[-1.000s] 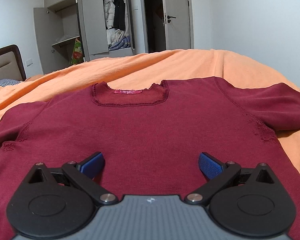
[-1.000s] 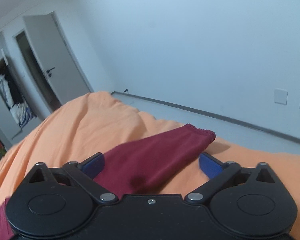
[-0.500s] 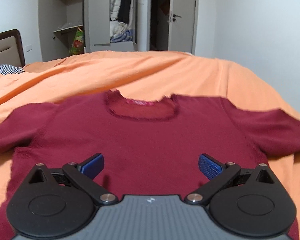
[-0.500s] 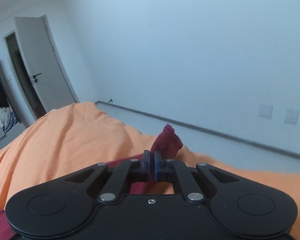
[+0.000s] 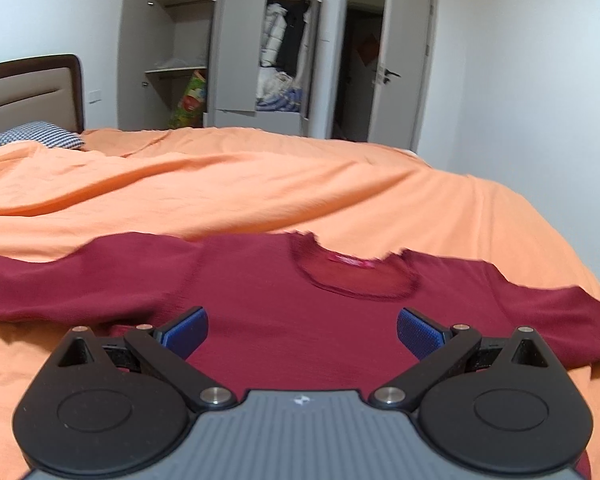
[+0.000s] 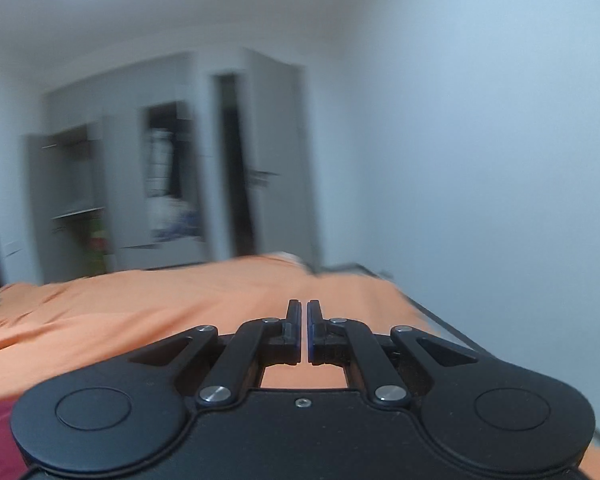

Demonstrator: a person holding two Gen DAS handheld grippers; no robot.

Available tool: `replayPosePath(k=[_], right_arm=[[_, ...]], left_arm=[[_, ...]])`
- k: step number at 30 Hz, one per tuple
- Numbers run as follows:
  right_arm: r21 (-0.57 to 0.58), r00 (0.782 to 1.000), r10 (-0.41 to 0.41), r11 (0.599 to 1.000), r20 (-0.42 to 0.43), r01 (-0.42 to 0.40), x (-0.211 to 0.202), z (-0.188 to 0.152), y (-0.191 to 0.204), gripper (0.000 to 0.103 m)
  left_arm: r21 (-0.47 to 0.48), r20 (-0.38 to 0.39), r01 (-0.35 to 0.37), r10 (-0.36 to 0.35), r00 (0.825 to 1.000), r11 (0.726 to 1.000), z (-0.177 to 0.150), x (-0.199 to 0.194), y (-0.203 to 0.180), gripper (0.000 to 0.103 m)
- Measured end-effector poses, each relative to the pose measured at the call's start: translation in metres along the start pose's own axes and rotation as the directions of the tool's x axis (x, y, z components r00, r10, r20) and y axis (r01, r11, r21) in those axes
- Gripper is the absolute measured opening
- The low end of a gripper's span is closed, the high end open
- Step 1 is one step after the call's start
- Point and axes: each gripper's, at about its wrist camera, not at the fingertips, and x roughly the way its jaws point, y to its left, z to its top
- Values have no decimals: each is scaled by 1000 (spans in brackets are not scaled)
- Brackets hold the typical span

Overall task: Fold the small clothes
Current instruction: 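Carry the held sleeve across the shirt body with the right tool, release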

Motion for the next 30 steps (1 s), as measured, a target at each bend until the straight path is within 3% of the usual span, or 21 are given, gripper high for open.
replayPosePath(k=[2,5,8,10,13,17,24,27,30], right_arm=[[-39,998,59,998,10,-59,1,4,32,2],[23,993,116,993,-34,-115,11,2,54,19],[11,994,79,997,-79,-78,19,-11,58,23],[-5,993,33,999,-113,-34,21,-23,53,46],[-42,989,-42,998,-144,36,21,-43,32,63],[-99,965,-171,983,-201,153,23,-73,-11,72],[-260,890,-389,908,-239,327,55,-113,-78,83],[-304,860,-441,882,-258,361,71,-129,-95,83],[-318,845,-463,870,-266,377,75,-144,-113,77]], left_arm=[[-20,11,-19,19,1000,1000,2,-4,14,103],[-47,10,-38,38,999,998,1,-7,31,103],[-53,-3,-51,51,999,997,0,-7,41,103],[-51,-7,-60,60,998,997,-2,-7,42,103],[-44,-19,-59,58,998,997,-7,-6,40,103],[-19,-38,-50,50,998,999,-17,1,25,103],[12,-88,-28,29,996,1000,-32,14,-6,103],[33,-101,-30,33,994,999,-38,18,-17,103],[42,-112,-33,38,993,999,-41,21,-22,103]])
